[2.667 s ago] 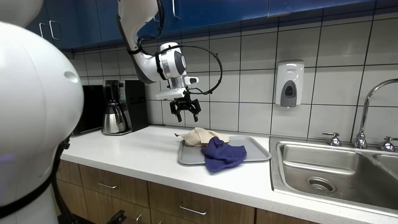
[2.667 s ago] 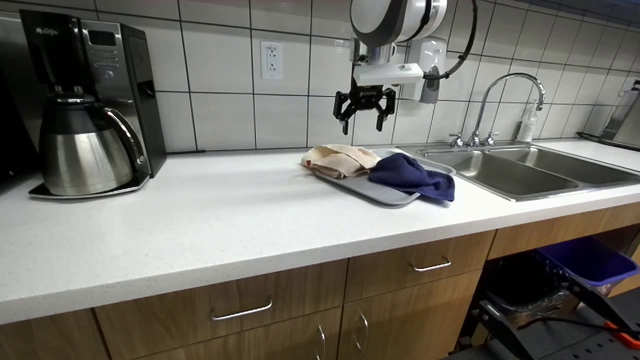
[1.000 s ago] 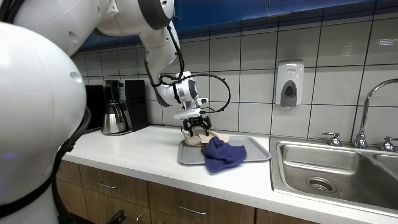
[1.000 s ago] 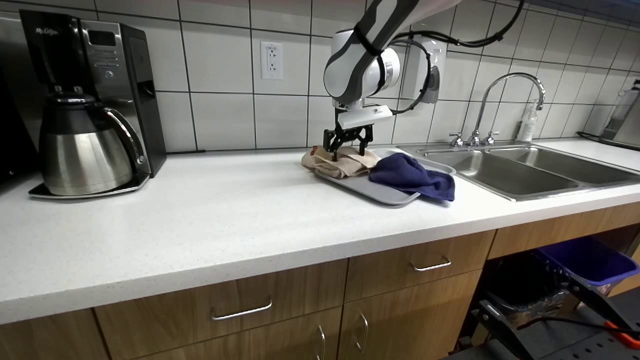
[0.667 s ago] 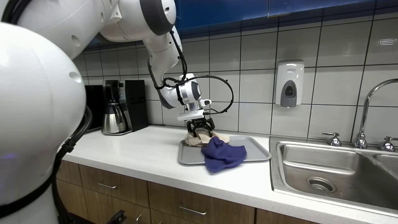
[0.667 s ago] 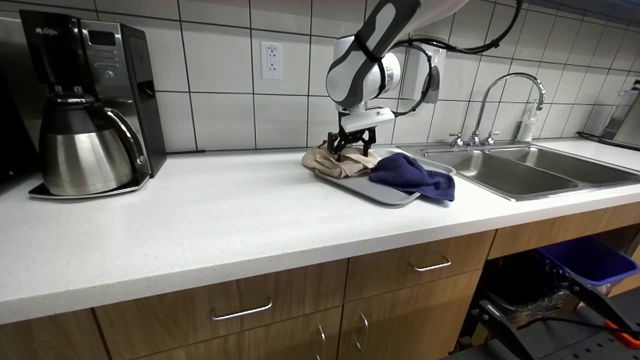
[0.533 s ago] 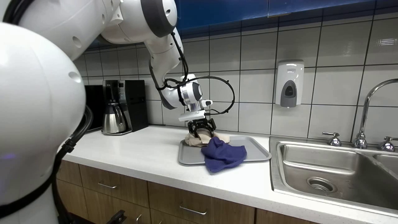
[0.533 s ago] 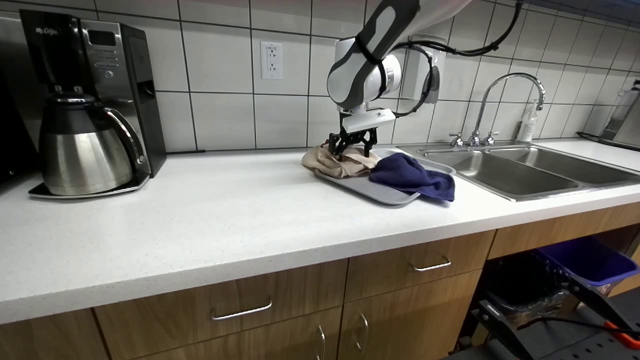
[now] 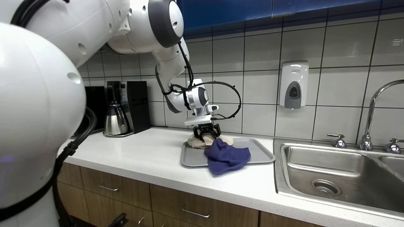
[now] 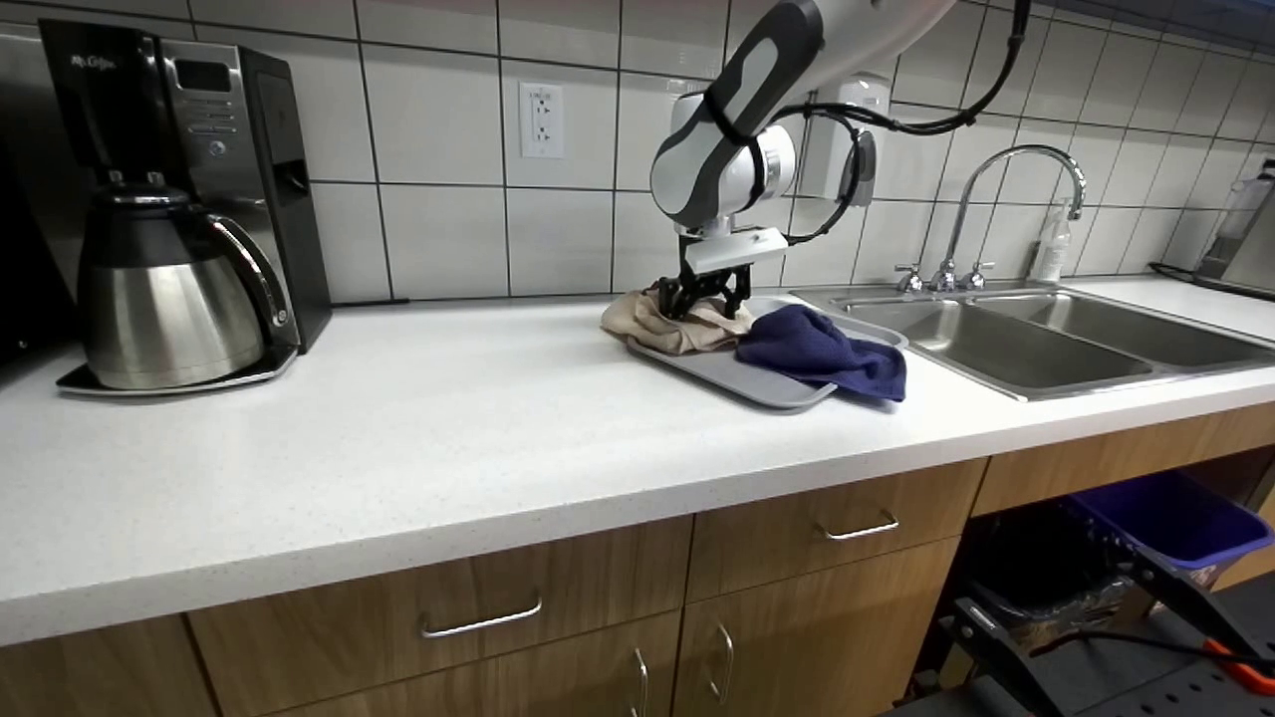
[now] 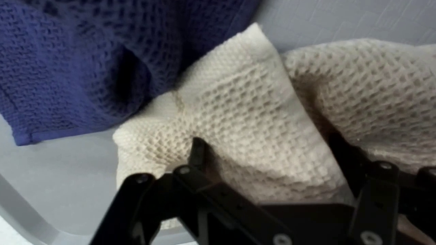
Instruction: Pick the cream tea towel and put it on the table to the left of the gray tray, pick the navy blue tea towel and put it on the table to the right of the gray tray
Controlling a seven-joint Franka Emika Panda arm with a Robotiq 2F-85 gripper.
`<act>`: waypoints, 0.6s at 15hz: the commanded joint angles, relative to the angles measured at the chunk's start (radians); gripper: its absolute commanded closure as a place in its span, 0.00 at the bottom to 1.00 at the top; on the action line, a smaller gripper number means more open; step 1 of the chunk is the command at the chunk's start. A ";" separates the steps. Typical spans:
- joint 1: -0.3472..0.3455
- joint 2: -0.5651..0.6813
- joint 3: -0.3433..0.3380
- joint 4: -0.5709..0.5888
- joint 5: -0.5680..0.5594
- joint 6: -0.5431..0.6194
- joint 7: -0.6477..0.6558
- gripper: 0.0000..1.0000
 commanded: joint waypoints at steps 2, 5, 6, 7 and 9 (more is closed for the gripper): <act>-0.021 0.042 0.023 0.091 0.037 -0.057 -0.065 0.48; -0.017 0.038 0.023 0.100 0.044 -0.067 -0.073 0.71; -0.017 0.036 0.023 0.102 0.045 -0.068 -0.073 0.79; -0.016 0.032 0.022 0.100 0.045 -0.067 -0.070 0.86; -0.012 0.024 0.022 0.095 0.046 -0.066 -0.066 0.99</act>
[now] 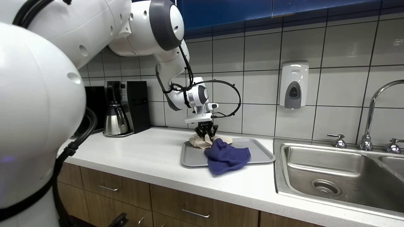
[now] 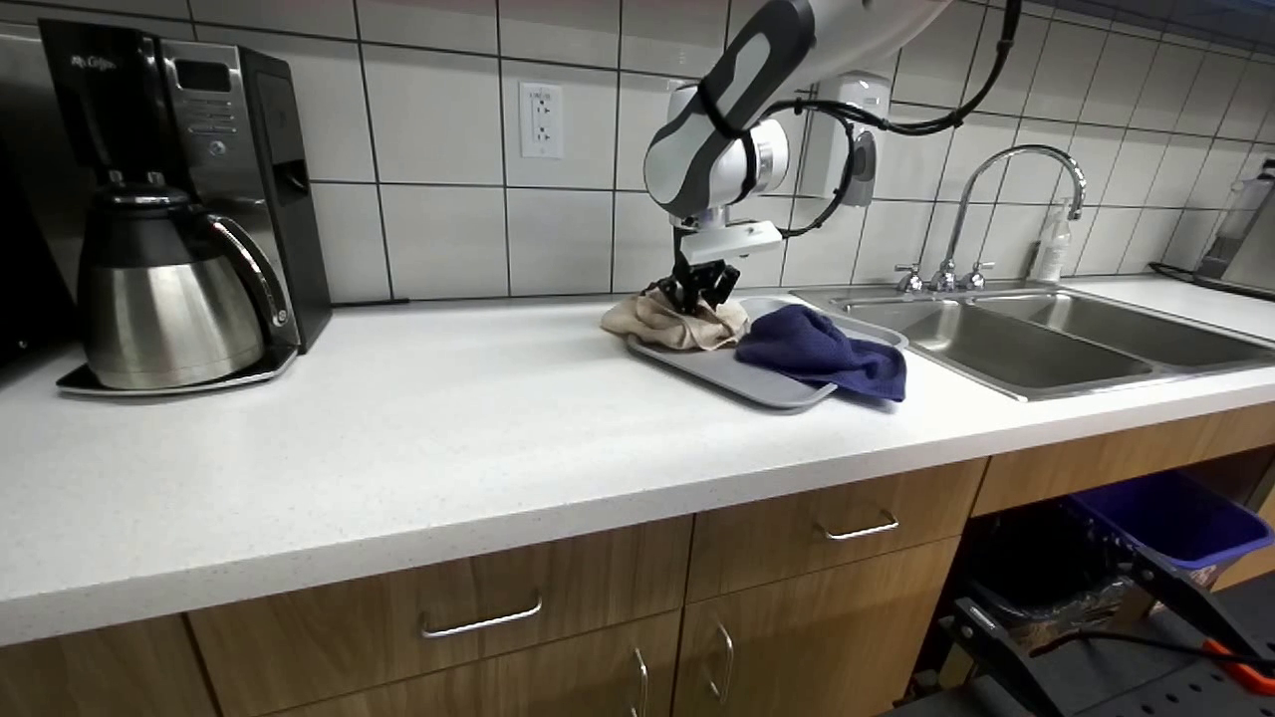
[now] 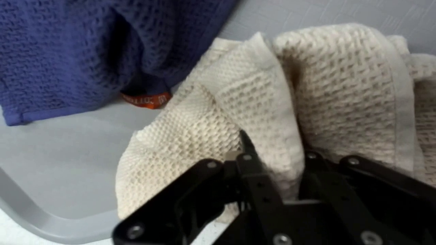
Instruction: Pick the cream tea towel and put it on the table to the left of the gray tray, pick the navy blue tea towel and put it on the table to the right of the gray tray
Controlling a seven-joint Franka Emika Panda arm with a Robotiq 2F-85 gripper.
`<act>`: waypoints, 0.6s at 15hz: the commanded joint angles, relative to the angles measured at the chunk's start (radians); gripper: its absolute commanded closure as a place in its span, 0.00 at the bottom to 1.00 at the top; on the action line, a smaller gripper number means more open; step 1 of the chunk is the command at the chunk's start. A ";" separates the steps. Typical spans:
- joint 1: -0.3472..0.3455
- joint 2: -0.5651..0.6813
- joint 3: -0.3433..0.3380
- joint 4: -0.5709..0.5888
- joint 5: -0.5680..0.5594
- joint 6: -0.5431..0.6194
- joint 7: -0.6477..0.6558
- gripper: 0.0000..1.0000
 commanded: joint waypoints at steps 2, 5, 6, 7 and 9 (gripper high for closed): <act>-0.007 -0.006 0.019 0.026 0.016 -0.032 -0.024 1.00; 0.000 -0.025 0.024 0.013 0.017 -0.027 -0.018 0.99; 0.004 -0.034 0.026 0.006 0.016 -0.024 -0.015 0.99; 0.009 -0.043 0.027 0.001 0.016 -0.022 -0.012 0.99; 0.020 -0.062 0.032 -0.012 0.015 -0.016 -0.006 0.99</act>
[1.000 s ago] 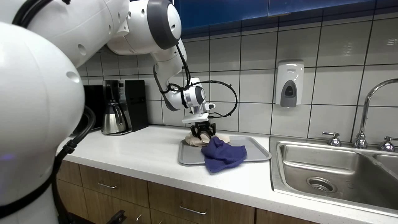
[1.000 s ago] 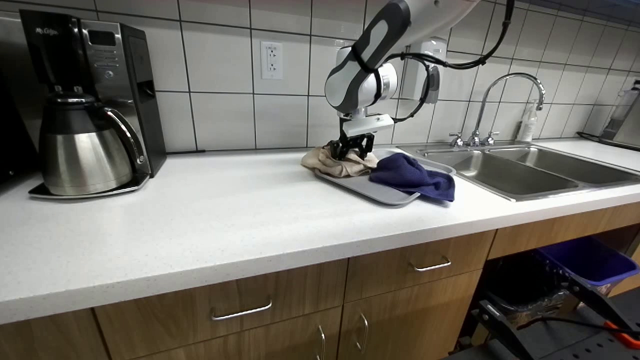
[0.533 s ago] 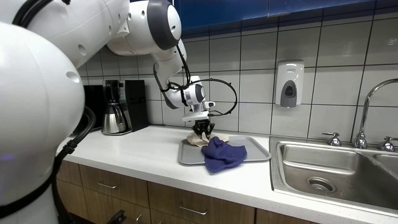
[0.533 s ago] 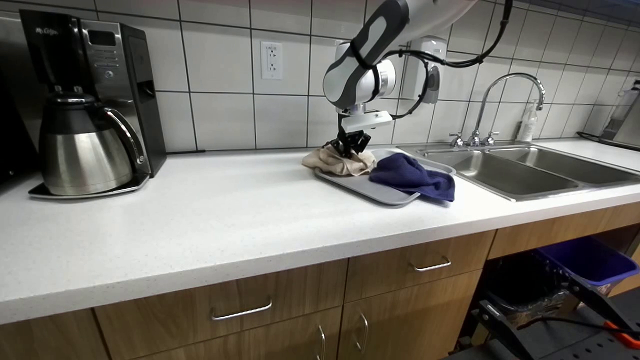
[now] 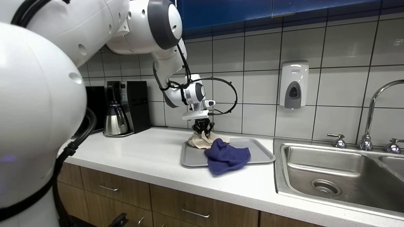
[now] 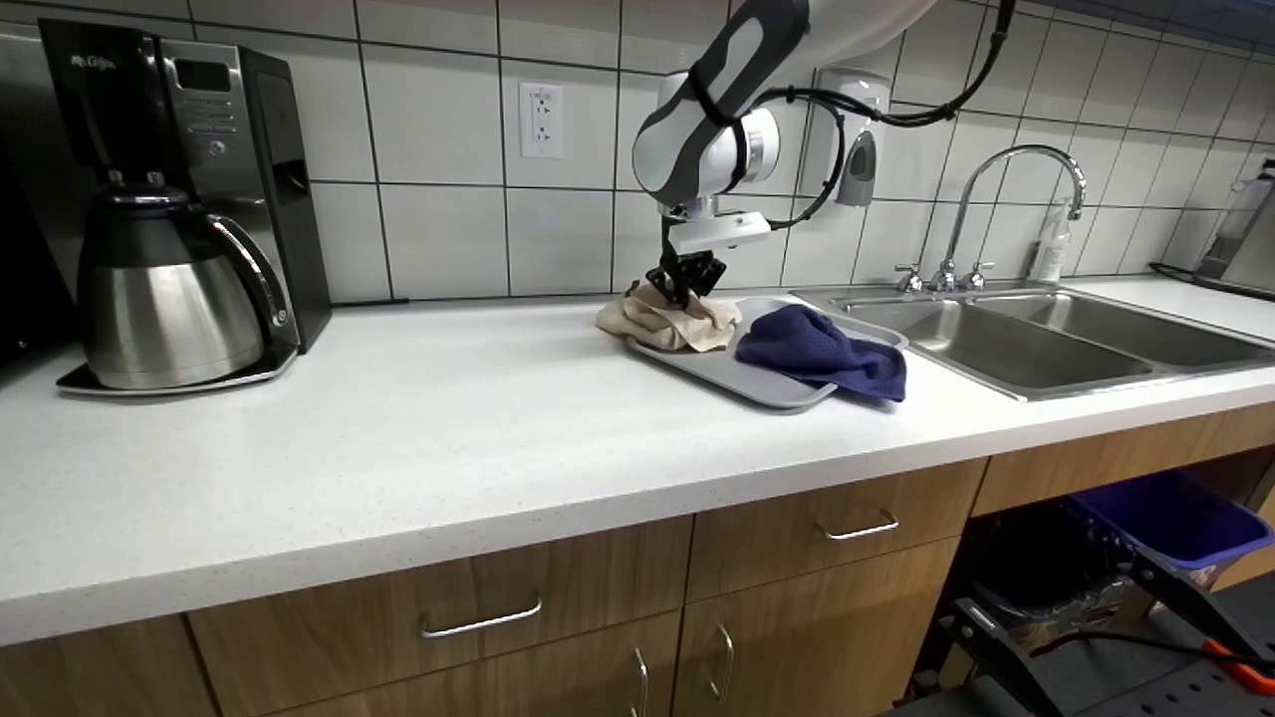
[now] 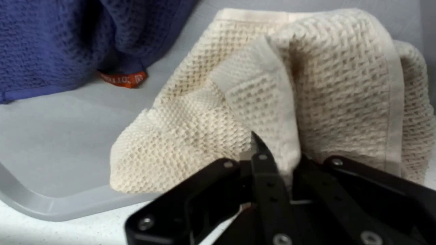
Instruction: Pick the cream tea towel and put it on the table to the left of the gray tray, pick the navy blue tea towel and put it on the table to the right of the gray tray
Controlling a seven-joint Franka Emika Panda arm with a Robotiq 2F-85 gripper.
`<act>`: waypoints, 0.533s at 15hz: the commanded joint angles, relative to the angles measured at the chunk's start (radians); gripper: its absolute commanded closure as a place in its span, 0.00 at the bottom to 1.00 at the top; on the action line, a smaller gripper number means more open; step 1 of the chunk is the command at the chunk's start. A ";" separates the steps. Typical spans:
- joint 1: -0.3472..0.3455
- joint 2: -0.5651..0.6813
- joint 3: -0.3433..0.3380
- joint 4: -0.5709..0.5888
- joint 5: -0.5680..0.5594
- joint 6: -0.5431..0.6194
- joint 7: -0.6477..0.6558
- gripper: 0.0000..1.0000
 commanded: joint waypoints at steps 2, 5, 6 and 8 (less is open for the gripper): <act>0.021 -0.069 0.021 -0.033 0.013 -0.012 0.000 0.99; 0.046 -0.102 0.031 -0.048 0.009 -0.005 0.008 0.99; 0.055 -0.111 0.033 -0.053 0.007 -0.002 0.010 0.99; 0.077 -0.129 0.038 -0.060 0.003 -0.001 0.016 0.99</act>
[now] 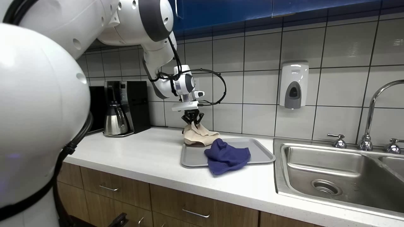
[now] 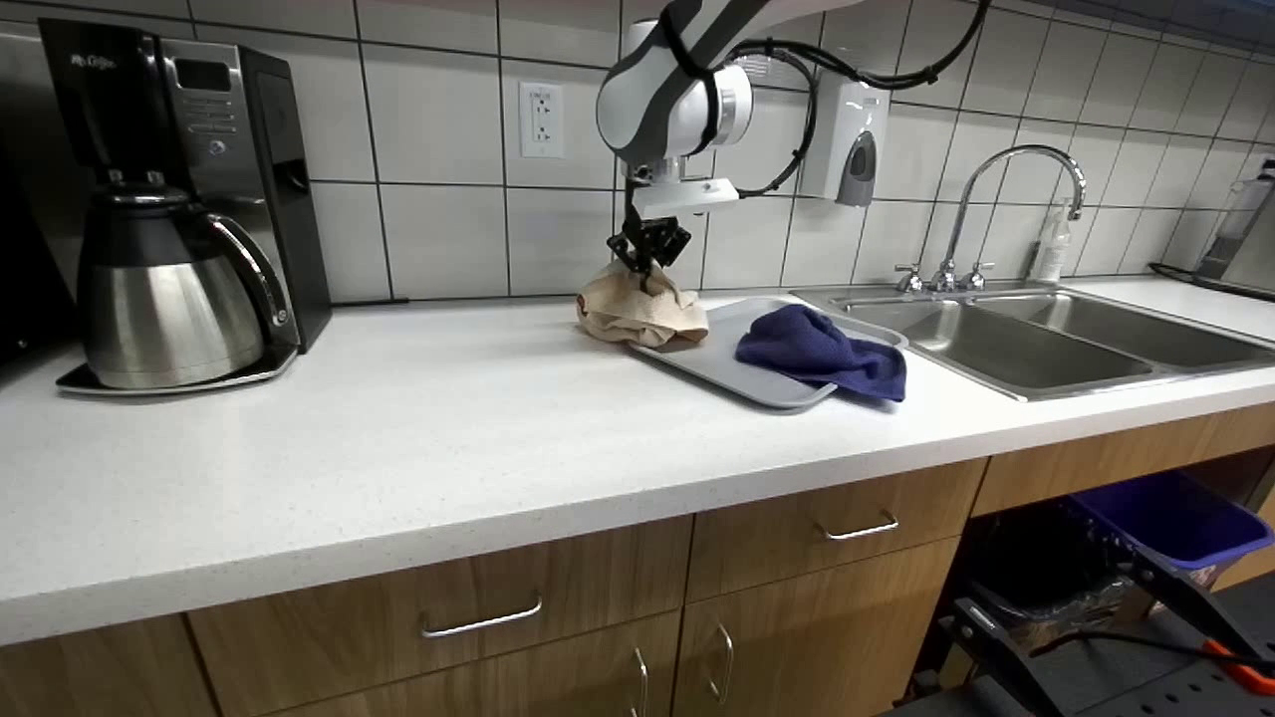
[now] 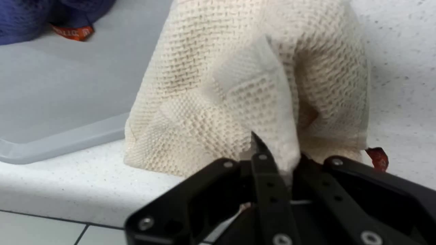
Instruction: Pick the cream tea towel and put it on the table to the left of the gray tray, pick the navy blue tea towel and put it on the table to the right of the gray tray
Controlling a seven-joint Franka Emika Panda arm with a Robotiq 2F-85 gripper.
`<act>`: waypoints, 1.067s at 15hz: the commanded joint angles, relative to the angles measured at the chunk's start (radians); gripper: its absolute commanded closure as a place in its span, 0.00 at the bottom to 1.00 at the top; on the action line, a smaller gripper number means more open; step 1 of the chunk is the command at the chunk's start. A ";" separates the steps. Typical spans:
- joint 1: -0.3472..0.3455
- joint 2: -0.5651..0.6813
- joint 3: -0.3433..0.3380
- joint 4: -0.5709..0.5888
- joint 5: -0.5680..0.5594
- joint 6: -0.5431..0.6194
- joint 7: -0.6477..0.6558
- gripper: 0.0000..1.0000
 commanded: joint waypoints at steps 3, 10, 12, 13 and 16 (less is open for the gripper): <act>0.053 -0.083 0.023 -0.059 0.001 -0.006 0.019 0.99; 0.121 -0.094 0.061 -0.048 0.003 -0.011 0.027 0.99; 0.138 -0.087 0.072 -0.036 0.005 -0.018 0.025 0.99; 0.146 -0.084 0.077 -0.034 0.005 -0.018 0.026 0.99; 0.169 -0.069 0.088 -0.013 0.004 -0.032 0.026 0.99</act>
